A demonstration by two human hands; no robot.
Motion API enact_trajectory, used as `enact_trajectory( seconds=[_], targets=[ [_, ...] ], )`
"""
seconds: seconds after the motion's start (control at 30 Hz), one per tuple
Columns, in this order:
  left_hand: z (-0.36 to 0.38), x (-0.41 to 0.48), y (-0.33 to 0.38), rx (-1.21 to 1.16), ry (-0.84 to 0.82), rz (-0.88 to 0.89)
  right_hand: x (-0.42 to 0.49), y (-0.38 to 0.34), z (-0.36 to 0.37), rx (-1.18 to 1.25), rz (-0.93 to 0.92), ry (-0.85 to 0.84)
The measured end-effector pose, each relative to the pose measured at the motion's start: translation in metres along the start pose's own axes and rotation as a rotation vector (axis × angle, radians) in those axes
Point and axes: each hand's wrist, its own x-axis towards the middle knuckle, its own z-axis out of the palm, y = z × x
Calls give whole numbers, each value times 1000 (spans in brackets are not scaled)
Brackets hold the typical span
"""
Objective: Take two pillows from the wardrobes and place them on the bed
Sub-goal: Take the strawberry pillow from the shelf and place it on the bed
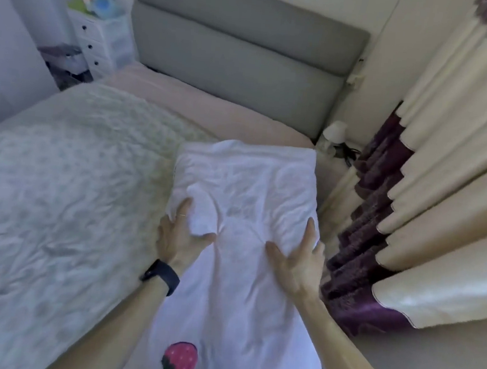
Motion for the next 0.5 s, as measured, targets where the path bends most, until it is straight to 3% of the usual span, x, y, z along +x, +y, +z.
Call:
enact_trajectory(
  seconds=[0.5],
  targets=[
    [104, 174, 112, 82, -14, -300, 294, -3, 31, -155, -31, -359]
  ],
)
